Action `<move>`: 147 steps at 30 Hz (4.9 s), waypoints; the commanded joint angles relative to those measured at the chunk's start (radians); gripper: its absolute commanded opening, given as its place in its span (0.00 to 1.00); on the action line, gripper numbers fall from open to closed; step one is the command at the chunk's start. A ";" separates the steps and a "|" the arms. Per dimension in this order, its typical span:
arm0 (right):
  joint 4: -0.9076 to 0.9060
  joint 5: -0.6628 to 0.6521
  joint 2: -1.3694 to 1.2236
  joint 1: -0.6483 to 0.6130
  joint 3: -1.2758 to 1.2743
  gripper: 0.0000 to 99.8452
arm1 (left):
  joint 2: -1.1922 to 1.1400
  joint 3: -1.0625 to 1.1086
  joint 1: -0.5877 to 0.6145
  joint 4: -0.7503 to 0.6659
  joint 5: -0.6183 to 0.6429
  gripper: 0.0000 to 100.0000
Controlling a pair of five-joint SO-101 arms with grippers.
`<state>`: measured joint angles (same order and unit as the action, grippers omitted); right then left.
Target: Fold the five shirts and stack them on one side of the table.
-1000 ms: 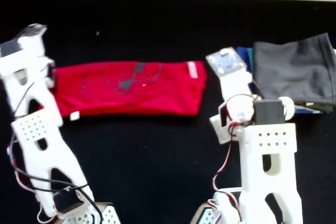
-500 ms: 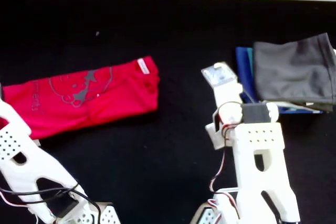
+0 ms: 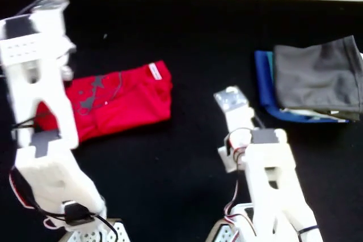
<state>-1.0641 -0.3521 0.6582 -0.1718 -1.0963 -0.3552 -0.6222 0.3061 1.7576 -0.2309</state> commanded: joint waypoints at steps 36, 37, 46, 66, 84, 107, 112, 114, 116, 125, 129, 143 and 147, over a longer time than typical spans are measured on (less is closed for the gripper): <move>0.450 0.000 0.022 0.008 -0.348 0.01 | -0.150 -0.163 -0.375 -0.227 0.035 0.16; 0.450 0.000 0.022 0.008 -0.348 0.01 | -0.150 -0.166 -0.358 -0.187 0.034 0.13; 0.450 0.000 0.022 0.008 -0.348 0.01 | -0.338 -0.128 -0.357 -0.098 0.037 0.01; 0.452 0.000 0.022 0.008 -0.348 0.01 | -0.450 -0.579 -0.341 0.017 0.040 0.01; 0.397 0.035 0.013 0.005 -0.245 0.01 | 0.634 1.090 0.047 -0.483 0.032 0.01; 0.042 0.078 0.010 -0.196 0.292 0.01 | 0.791 1.426 -0.105 -0.961 0.072 0.01; 0.033 0.166 -0.035 -0.197 0.409 0.01 | 0.789 1.524 -0.162 -0.984 0.104 0.01; -0.008 0.167 -0.102 -0.197 0.496 0.01 | 0.789 1.572 -0.134 -1.020 0.103 0.01; -0.067 0.167 -0.186 -0.197 0.605 0.01 | 0.789 1.610 -0.079 -1.054 0.092 0.01; -0.211 0.169 -0.562 -0.323 0.984 0.13 | 0.877 1.494 0.004 -0.964 0.104 0.01; -0.213 0.226 -0.746 -0.390 1.098 0.30 | 0.997 1.377 0.016 -0.760 0.138 0.01; -0.292 0.551 -1.248 -0.460 1.646 0.34 | 1.067 1.824 0.360 -1.020 0.012 0.01; -0.292 0.560 -1.322 -0.461 1.715 0.34 | 1.067 1.923 0.367 -1.131 0.015 0.01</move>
<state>-1.3495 0.1880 -0.6490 -0.6229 0.5393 0.6851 1.2559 0.6667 0.7066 -0.2079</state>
